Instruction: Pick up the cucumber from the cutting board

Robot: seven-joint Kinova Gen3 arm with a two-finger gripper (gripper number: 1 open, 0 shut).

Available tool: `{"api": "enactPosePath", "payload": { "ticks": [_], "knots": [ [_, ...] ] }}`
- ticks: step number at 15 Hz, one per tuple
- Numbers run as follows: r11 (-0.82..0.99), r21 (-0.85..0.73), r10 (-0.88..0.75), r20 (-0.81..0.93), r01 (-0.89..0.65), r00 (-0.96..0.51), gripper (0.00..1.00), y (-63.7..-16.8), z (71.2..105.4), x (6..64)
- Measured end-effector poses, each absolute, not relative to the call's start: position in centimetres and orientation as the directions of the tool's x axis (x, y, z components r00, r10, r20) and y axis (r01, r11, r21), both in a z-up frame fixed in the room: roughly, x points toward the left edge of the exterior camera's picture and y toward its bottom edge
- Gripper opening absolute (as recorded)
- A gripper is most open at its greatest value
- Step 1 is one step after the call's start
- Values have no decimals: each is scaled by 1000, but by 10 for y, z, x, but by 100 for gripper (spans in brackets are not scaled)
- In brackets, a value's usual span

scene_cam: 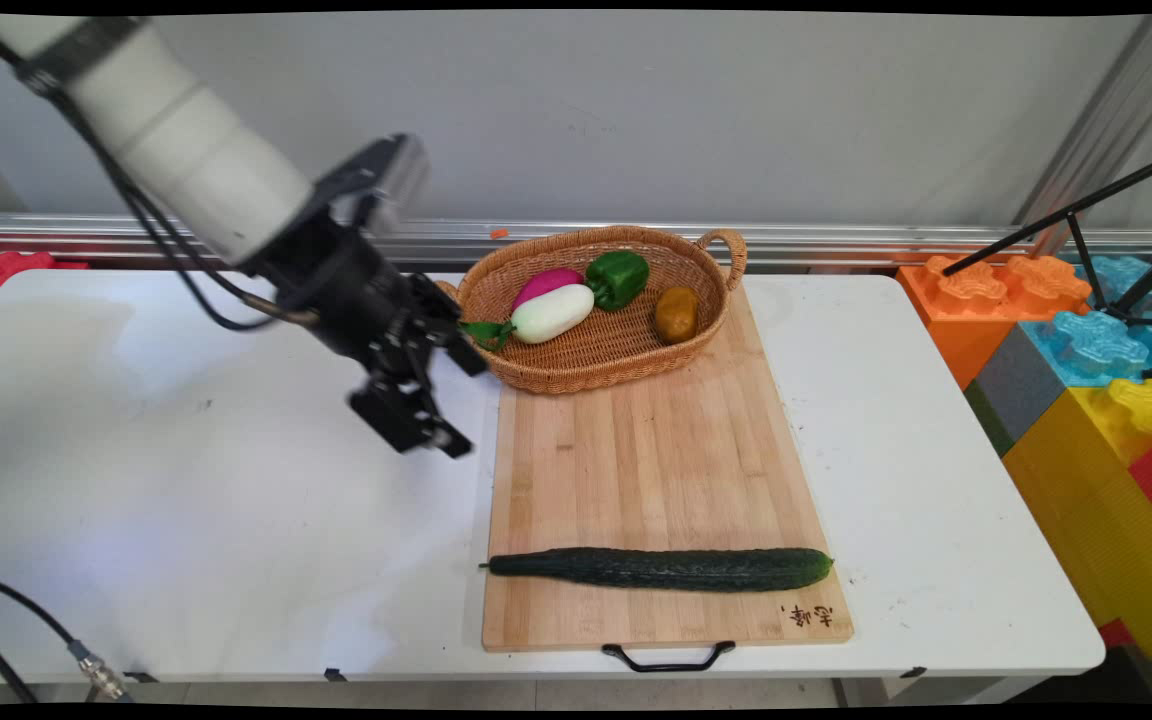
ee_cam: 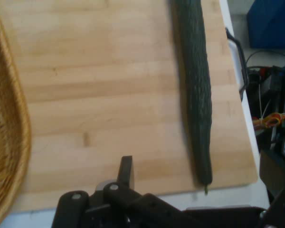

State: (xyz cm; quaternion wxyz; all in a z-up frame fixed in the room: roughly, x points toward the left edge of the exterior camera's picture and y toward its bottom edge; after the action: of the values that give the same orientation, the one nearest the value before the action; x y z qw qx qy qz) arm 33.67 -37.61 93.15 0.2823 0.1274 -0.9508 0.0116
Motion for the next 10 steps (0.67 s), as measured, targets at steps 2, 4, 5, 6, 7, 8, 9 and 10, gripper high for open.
{"api": "enactPosePath", "payload": {
  "ticks": [2, 4, 5, 6, 7, 8, 9, 10],
  "knots": [
    [968, 43, -232, 535, -248, -812, 100, -371, 923, 308],
    [968, 39, -230, 529, -247, -817, 100, -367, 914, 288],
    [968, 37, -229, 526, -248, -819, 100, -365, 908, 277],
    [968, 36, -230, 523, -249, -821, 100, -362, 901, 267],
    [967, 36, -232, 520, -251, -822, 100, -360, 895, 258],
    [967, 36, -235, 517, -253, -823, 100, -358, 888, 249],
    [967, 37, -236, 515, -254, -824, 100, -357, 880, 239],
    [966, 38, -237, 513, -255, -825, 100, -356, 873, 231]
  ]
}}
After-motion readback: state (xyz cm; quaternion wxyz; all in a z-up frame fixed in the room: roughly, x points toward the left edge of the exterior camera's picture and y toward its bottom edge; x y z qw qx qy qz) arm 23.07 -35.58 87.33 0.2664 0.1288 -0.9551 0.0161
